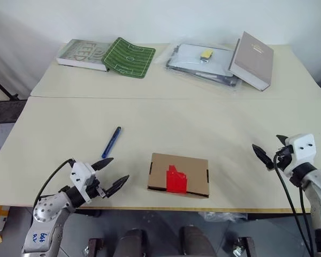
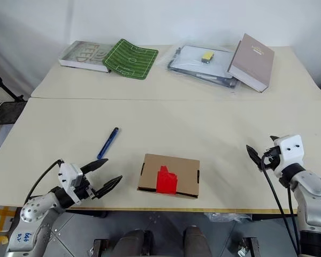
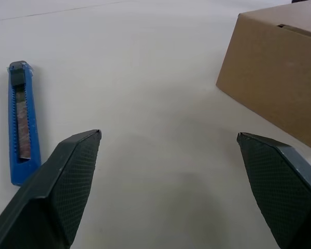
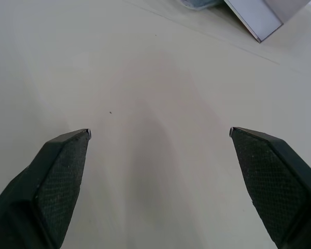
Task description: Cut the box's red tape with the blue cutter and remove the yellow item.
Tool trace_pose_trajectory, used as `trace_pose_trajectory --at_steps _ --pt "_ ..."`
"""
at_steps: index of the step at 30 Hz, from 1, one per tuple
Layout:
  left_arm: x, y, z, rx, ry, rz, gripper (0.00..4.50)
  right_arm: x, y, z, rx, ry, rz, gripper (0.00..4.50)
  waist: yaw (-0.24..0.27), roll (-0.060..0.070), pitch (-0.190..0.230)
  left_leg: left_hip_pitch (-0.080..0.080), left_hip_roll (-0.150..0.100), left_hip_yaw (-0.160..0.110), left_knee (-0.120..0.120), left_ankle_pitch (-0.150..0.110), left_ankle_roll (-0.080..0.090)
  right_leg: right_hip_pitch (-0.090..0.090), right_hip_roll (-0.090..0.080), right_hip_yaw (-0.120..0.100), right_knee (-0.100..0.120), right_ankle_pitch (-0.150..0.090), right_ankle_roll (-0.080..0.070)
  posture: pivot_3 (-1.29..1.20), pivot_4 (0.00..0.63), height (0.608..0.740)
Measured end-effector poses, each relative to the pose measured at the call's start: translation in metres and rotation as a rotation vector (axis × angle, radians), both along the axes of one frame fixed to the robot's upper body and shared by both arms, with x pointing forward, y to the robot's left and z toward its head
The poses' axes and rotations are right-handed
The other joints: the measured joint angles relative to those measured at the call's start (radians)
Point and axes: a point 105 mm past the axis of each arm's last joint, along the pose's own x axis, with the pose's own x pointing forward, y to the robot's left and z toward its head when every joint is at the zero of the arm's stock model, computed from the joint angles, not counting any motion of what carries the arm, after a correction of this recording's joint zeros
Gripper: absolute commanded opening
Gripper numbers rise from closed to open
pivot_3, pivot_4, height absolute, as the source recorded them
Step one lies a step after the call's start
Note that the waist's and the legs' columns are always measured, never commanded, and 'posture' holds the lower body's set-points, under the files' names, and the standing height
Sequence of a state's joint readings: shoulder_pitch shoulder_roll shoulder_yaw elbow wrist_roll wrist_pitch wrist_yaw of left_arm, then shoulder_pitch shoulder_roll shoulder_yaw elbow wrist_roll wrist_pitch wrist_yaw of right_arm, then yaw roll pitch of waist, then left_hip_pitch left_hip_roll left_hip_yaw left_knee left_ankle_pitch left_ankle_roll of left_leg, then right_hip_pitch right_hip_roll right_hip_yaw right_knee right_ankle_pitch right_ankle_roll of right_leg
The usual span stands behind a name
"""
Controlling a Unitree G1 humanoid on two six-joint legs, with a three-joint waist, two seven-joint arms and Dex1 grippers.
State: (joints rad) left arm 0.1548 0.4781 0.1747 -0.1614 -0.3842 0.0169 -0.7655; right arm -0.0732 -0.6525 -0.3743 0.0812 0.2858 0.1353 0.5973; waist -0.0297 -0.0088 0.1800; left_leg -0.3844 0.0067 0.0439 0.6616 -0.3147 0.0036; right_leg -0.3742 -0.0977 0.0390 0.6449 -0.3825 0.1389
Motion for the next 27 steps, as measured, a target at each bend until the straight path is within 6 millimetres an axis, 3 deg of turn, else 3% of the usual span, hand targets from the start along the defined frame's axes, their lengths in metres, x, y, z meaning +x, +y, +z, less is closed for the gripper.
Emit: trace_pose_trajectory --at_steps 7,11,12,15,25,26,27 --pt "0.003 0.001 -0.005 0.016 0.035 0.028 4.47 0.0 0.0 0.0 0.008 0.017 -0.004 4.5 0.001 0.0 0.0 0.0 0.0 -0.001 0.001 0.0 0.0 0.0 0.0 0.0 0.001 0.0 0.0 0.0 0.15 0.74" --pt "0.007 -0.015 0.002 0.007 0.051 -0.007 4.47 -0.003 0.008 0.004 0.024 0.054 0.002 4.5 0.002 0.0 0.0 -0.001 0.0 -0.002 0.001 0.0 0.0 0.0 -0.001 -0.001 0.001 0.0 0.0 0.0 0.15 0.74" --pt "0.008 -0.022 0.004 0.004 0.051 -0.026 4.07 -0.006 0.013 0.008 0.017 0.063 0.021 4.5 0.002 0.0 0.0 -0.002 0.0 -0.003 0.001 0.0 0.0 0.0 -0.001 -0.002 0.001 0.0 0.0 0.0 0.15 0.74" --pt "0.016 -0.033 0.012 -0.014 0.034 -0.043 3.27 -0.013 0.026 0.016 -0.009 0.089 0.074 3.87 0.003 0.0 0.0 -0.002 -0.001 -0.004 0.002 0.0 0.0 0.0 0.0 -0.003 0.001 0.0 0.0 0.0 0.15 0.74" --pt "0.016 -0.053 0.015 -0.047 0.082 -0.1 0.08 -0.044 0.058 0.012 -0.029 0.274 0.239 0.35 0.001 -0.002 -0.001 -0.003 -0.001 -0.005 0.003 0.0 0.0 0.001 0.0 -0.003 0.001 0.0 0.0 0.0 0.15 0.74" --pt "0.014 -0.056 0.015 -0.048 0.088 -0.112 0.0 -0.045 0.059 0.012 -0.036 0.284 0.245 0.03 0.002 -0.001 -0.001 -0.002 -0.001 -0.006 0.003 0.0 0.0 0.001 0.0 -0.003 0.001 0.0 0.0 0.0 0.15 0.74" --pt "0.013 -0.058 0.014 -0.048 0.095 -0.121 0.0 -0.045 0.06 0.013 -0.041 0.296 0.254 0.03 0.003 -0.002 -0.001 -0.002 -0.001 -0.006 0.003 0.0 0.0 0.001 0.0 -0.003 0.001 0.0 0.0 0.0 0.15 0.74"
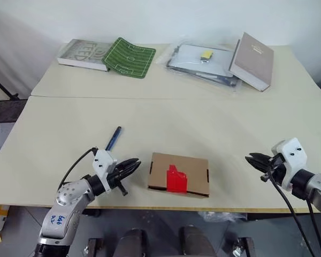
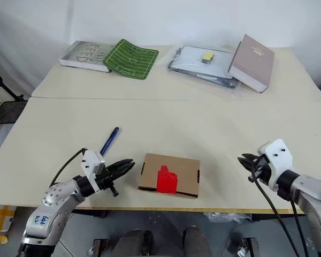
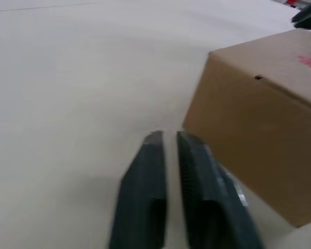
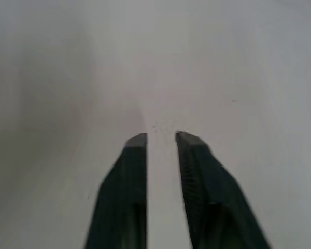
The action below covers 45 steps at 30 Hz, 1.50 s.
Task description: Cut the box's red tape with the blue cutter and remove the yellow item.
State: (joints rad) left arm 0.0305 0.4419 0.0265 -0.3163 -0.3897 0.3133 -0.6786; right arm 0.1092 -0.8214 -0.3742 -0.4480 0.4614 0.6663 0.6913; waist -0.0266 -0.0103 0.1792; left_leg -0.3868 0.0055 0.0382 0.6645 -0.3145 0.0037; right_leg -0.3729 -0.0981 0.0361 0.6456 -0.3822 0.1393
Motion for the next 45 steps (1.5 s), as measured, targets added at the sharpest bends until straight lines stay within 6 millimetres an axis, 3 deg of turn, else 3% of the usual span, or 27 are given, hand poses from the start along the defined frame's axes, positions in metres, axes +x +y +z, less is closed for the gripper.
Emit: trace_pose_trajectory --at_steps 5,12,16,22,26,32,35,38,40,41,45 --pt "-0.001 -0.007 -0.002 0.004 0.021 -0.028 0.0 -0.005 0.012 0.0 -0.012 0.069 0.071 0.03 0.001 0.0 0.0 0.0 0.0 -0.001 0.0 0.0 0.0 0.0 0.0 0.0 0.0 0.0 0.0 0.0 0.15 0.74" --pt "-0.011 -0.019 -0.005 0.032 0.066 -0.124 0.0 -0.007 0.047 -0.009 0.009 0.128 0.209 0.03 -0.002 0.0 0.0 0.0 0.0 -0.001 0.0 0.0 0.0 0.0 0.0 0.0 0.0 0.0 0.0 0.0 0.15 0.74" --pt "-0.025 -0.031 -0.012 0.041 0.133 -0.207 0.0 0.008 0.079 -0.005 0.061 0.1 0.3 0.03 -0.002 -0.001 0.0 0.0 0.0 -0.001 0.0 0.0 0.0 0.0 0.0 0.0 0.0 0.0 0.0 0.0 0.15 0.74" --pt "-0.028 -0.045 -0.015 0.033 0.16 -0.219 0.0 0.021 0.103 -0.007 0.109 0.093 0.344 0.03 0.002 -0.001 0.0 -0.001 -0.003 -0.002 0.0 0.0 0.0 0.0 -0.002 -0.002 -0.001 0.0 0.0 0.0 0.15 0.74" --pt "-0.023 -0.049 -0.017 0.047 0.162 -0.185 0.0 0.033 0.107 -0.005 0.102 0.067 0.353 0.03 0.001 -0.001 0.0 -0.001 -0.003 -0.002 0.001 0.0 0.001 0.0 -0.002 -0.002 0.0 0.0 0.0 0.0 0.15 0.74" --pt "-0.019 -0.056 -0.015 0.031 0.135 -0.153 0.0 0.073 0.092 0.024 0.07 -0.104 0.236 0.03 -0.001 -0.001 0.0 -0.001 -0.003 -0.002 0.001 0.001 0.0 -0.001 -0.002 -0.002 0.001 0.0 0.0 0.0 0.15 0.74" --pt "-0.014 -0.051 -0.015 0.034 0.117 -0.132 0.0 0.074 0.066 0.038 0.007 -0.131 0.179 0.03 0.008 -0.001 0.0 -0.003 -0.003 -0.003 0.001 0.0 0.001 -0.001 -0.003 -0.003 0.001 0.0 0.0 0.0 0.15 0.74" --pt "-0.011 -0.048 -0.015 0.036 0.11 -0.122 0.0 0.059 0.03 0.041 -0.112 -0.083 0.121 0.03 0.019 -0.001 -0.001 -0.004 -0.004 -0.002 0.001 -0.002 0.004 -0.001 -0.004 -0.003 0.0 0.0 0.0 0.0 0.15 0.74" --pt "-0.009 -0.046 -0.014 0.038 0.102 -0.115 0.0 0.041 0.014 0.03 -0.213 0.023 0.13 0.03 0.023 -0.001 0.0 -0.004 -0.004 -0.002 0.001 -0.002 0.005 -0.001 -0.004 -0.003 0.0 0.0 0.0 0.0 0.15 0.74" --pt "-0.009 -0.044 -0.014 0.038 0.099 -0.112 0.0 0.022 0.005 0.017 -0.297 0.14 0.164 0.03 0.027 -0.001 -0.001 -0.004 -0.004 -0.002 0.0 -0.002 0.006 -0.001 -0.004 -0.004 -0.001 0.0 0.0 0.0 0.15 0.74" --pt "-0.006 -0.043 -0.015 0.037 0.1 -0.114 0.0 -0.001 0.011 0.0 -0.314 0.257 0.254 0.03 0.019 -0.002 -0.001 -0.003 -0.003 -0.001 0.001 -0.002 0.006 0.001 -0.003 -0.002 -0.003 0.001 0.001 0.0 0.15 0.74"
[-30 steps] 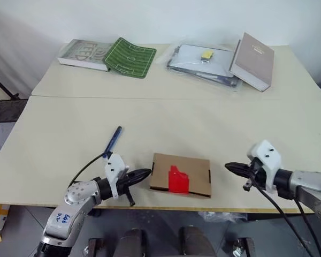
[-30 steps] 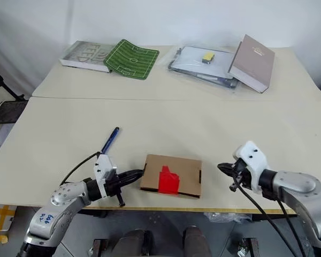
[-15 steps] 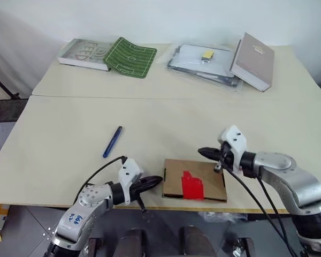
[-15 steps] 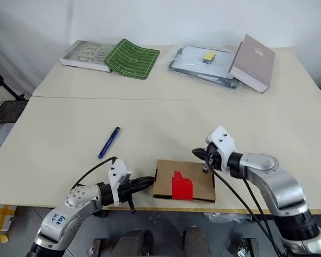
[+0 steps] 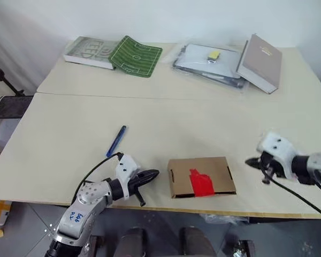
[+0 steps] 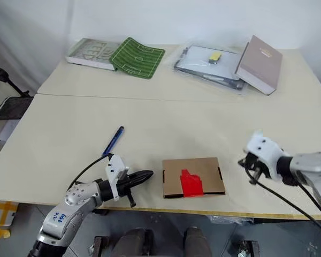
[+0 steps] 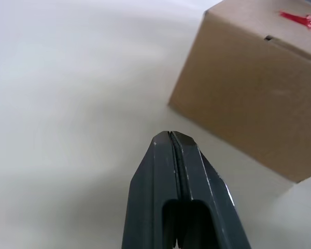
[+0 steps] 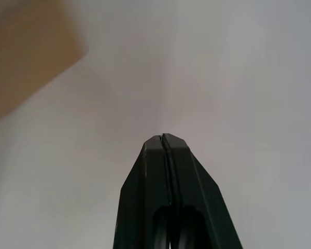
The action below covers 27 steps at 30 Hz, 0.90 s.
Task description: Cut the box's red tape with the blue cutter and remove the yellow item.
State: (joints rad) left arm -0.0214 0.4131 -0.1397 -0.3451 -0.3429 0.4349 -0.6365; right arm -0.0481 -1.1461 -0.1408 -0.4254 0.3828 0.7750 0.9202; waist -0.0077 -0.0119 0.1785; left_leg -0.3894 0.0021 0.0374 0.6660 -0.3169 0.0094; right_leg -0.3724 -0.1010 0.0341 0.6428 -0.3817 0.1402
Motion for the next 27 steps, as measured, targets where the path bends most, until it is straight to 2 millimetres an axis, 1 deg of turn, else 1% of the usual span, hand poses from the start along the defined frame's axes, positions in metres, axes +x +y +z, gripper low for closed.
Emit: trace_pose_trajectory --at_steps 1,2,3,5,6,10,16,18,20,24,25,27 --pt "0.0 -0.001 0.0 -0.001 0.002 -0.007 0.0 -0.006 0.005 -0.004 0.014 0.032 0.023 0.03 -0.004 0.0 0.0 0.0 0.0 0.0 0.001 0.0 0.0 0.0 0.0 0.0 0.0 0.0 0.0 0.0 0.15 0.74" --pt "-0.001 -0.005 -0.001 -0.006 0.007 -0.024 0.0 -0.009 0.017 -0.007 0.055 0.053 0.057 0.03 -0.009 0.0 0.0 0.001 0.0 0.0 0.001 0.001 -0.001 0.001 0.0 0.0 0.001 0.0 0.0 0.0 0.15 0.74" --pt "-0.002 -0.007 -0.002 -0.008 0.008 -0.032 0.0 -0.007 0.024 -0.006 0.079 0.049 0.071 0.03 -0.012 0.0 0.0 0.002 0.0 0.0 0.001 0.002 -0.002 0.001 0.0 0.0 0.001 0.0 0.001 0.0 0.15 0.74" --pt "-0.003 -0.015 -0.001 -0.021 0.01 -0.06 0.0 0.001 0.046 -0.002 0.146 0.018 0.117 0.03 -0.021 0.0 0.0 0.003 0.0 -0.001 0.001 0.002 -0.002 0.001 0.0 0.0 0.002 0.001 0.001 0.0 0.15 0.74" --pt "-0.003 -0.016 -0.001 -0.021 0.009 -0.066 0.0 0.004 0.05 -0.002 0.154 0.007 0.119 0.03 -0.02 0.0 0.0 0.002 0.0 -0.001 0.001 0.003 -0.003 0.001 0.0 0.0 0.002 0.001 0.0 0.0 0.15 0.74" --pt "0.001 -0.015 -0.002 -0.023 0.015 -0.057 0.0 0.032 0.062 0.009 0.188 -0.082 0.096 0.03 -0.02 0.0 0.0 0.002 0.0 -0.001 0.001 0.004 -0.004 0.0 0.0 0.0 0.003 0.001 0.0 0.0 0.15 0.74" --pt "0.005 -0.027 0.0 -0.031 0.008 -0.057 0.0 0.069 0.081 0.037 0.262 -0.234 0.102 0.03 -0.012 0.0 0.0 0.002 -0.002 -0.002 0.002 0.004 -0.003 0.0 0.0 -0.001 0.003 0.002 0.001 0.0 0.15 0.74" --pt "0.007 -0.033 0.0 -0.041 0.007 -0.063 0.0 0.077 0.083 0.042 0.27 -0.272 0.098 0.03 -0.002 0.0 0.0 0.001 -0.004 -0.002 0.002 0.004 -0.002 0.0 -0.001 -0.001 0.003 0.002 0.001 0.0 0.15 0.74" --pt "0.008 -0.036 0.001 -0.048 0.007 -0.066 0.0 0.082 0.082 0.043 0.262 -0.304 0.091 0.03 0.006 0.0 0.0 0.001 -0.004 -0.002 0.002 0.004 -0.001 0.0 -0.001 -0.001 0.003 0.002 0.001 0.0 0.15 0.74" --pt "0.004 -0.036 0.002 -0.053 0.022 -0.073 0.0 0.1 0.079 0.039 0.267 -0.389 0.026 0.03 0.003 0.0 0.0 -0.001 -0.005 -0.001 0.002 0.004 -0.001 -0.002 -0.003 -0.001 0.003 0.002 0.001 0.0 0.15 0.74" --pt "0.001 -0.033 0.0 -0.045 0.032 -0.079 0.0 0.107 0.073 0.042 0.263 -0.423 -0.018 0.03 0.002 0.0 0.0 -0.001 -0.005 -0.001 0.002 0.004 -0.001 -0.003 -0.003 -0.001 0.003 0.002 0.001 0.0 0.15 0.74" --pt "0.001 -0.022 0.0 -0.029 0.033 -0.061 0.0 0.118 0.054 0.054 0.244 -0.5 -0.114 0.03 -0.001 0.0 0.0 -0.001 -0.003 -0.001 0.001 0.004 -0.001 -0.003 -0.003 -0.001 0.003 0.002 0.001 0.0 0.15 0.74"
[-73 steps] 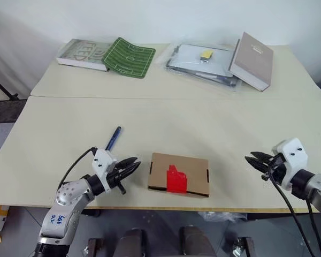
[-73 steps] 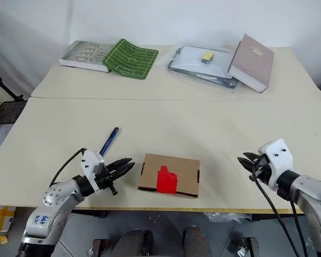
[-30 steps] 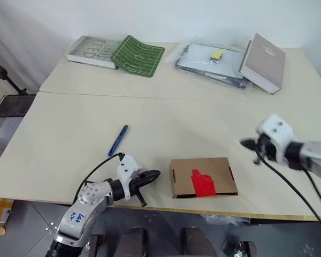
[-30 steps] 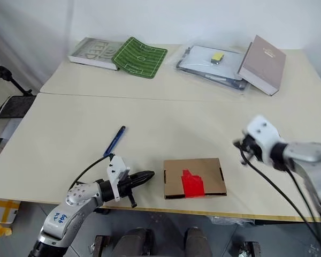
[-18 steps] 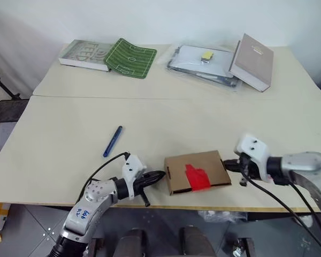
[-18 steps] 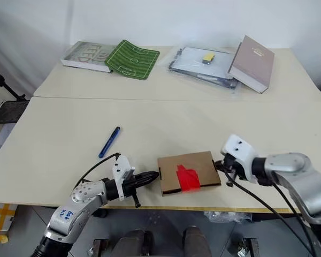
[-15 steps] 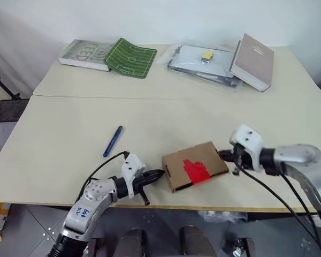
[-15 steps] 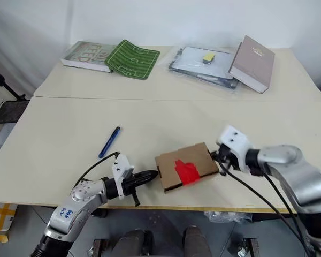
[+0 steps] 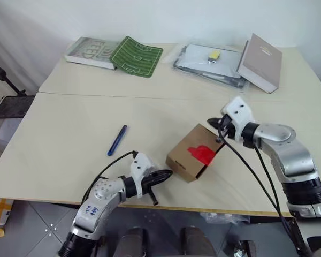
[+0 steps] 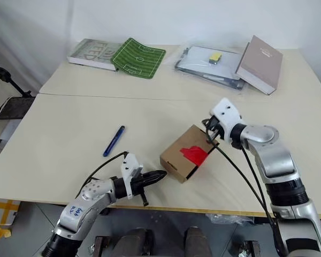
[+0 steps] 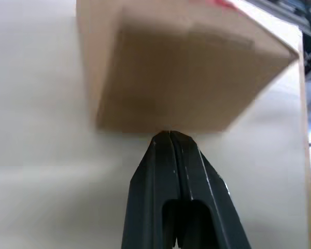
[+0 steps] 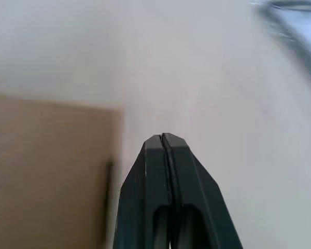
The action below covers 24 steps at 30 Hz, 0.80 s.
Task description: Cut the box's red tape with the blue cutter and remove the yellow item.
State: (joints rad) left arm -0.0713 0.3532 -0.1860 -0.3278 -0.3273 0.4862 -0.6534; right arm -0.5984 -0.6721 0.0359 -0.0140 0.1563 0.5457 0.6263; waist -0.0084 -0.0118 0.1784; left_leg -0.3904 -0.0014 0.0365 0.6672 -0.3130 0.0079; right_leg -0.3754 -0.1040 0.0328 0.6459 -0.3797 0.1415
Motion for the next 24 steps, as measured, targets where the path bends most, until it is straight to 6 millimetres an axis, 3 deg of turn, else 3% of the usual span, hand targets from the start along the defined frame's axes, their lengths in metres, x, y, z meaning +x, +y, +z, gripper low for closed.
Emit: trace_pose_trajectory --at_steps 5,7,9,13,14,16,24 --pt "0.015 0.037 0.003 0.055 -0.03 0.102 0.0 -0.002 -0.045 0.027 -0.035 -0.091 -0.163 0.03 -0.003 0.0 0.0 0.0 0.001 0.0 -0.001 0.001 -0.001 0.0 0.001 0.0 0.0 0.0 0.0 0.0 0.15 0.74" --pt "0.023 0.044 0.005 0.059 -0.053 0.135 0.0 -0.014 -0.057 0.023 -0.081 -0.053 -0.181 0.03 0.0 0.0 0.0 0.0 0.001 0.0 -0.001 0.0 -0.001 0.001 0.001 -0.001 0.0 0.0 0.0 0.0 0.15 0.74" --pt "0.039 0.051 0.009 0.057 -0.096 0.182 0.0 -0.038 -0.063 0.005 -0.159 0.059 -0.149 0.03 0.01 0.0 0.0 -0.001 0.001 0.0 -0.001 0.0 0.0 0.001 0.003 -0.001 0.0 0.0 0.0 0.0 0.15 0.74" --pt "0.057 0.047 0.015 0.02 -0.136 0.209 0.0 -0.084 -0.055 -0.022 -0.243 0.279 -0.033 0.03 0.009 0.0 0.0 -0.001 -0.001 0.0 0.0 -0.001 0.002 0.002 0.003 0.0 0.0 0.0 0.001 0.0 0.15 0.74" --pt "0.059 0.037 0.015 0.004 -0.136 0.178 0.0 -0.1 -0.046 -0.03 -0.254 0.352 0.021 0.03 0.008 0.0 0.0 -0.001 -0.001 0.0 0.0 -0.001 0.003 0.002 0.003 0.0 -0.001 0.001 0.002 0.0 0.15 0.74" --pt "0.059 0.021 0.015 -0.015 -0.138 0.124 0.0 -0.111 -0.033 -0.035 -0.236 0.399 0.083 0.03 0.001 -0.001 0.0 -0.001 0.0 0.001 0.001 -0.001 0.003 0.002 0.003 0.001 -0.001 0.001 0.003 0.0 0.15 0.74" --pt "0.052 -0.015 0.013 -0.026 -0.124 -0.072 0.0 -0.095 0.01 -0.039 -0.105 0.338 0.151 0.03 0.004 -0.002 0.0 0.0 0.0 0.001 0.001 0.0 0.001 0.001 0.003 0.001 -0.002 0.002 0.003 0.0 0.15 0.74"
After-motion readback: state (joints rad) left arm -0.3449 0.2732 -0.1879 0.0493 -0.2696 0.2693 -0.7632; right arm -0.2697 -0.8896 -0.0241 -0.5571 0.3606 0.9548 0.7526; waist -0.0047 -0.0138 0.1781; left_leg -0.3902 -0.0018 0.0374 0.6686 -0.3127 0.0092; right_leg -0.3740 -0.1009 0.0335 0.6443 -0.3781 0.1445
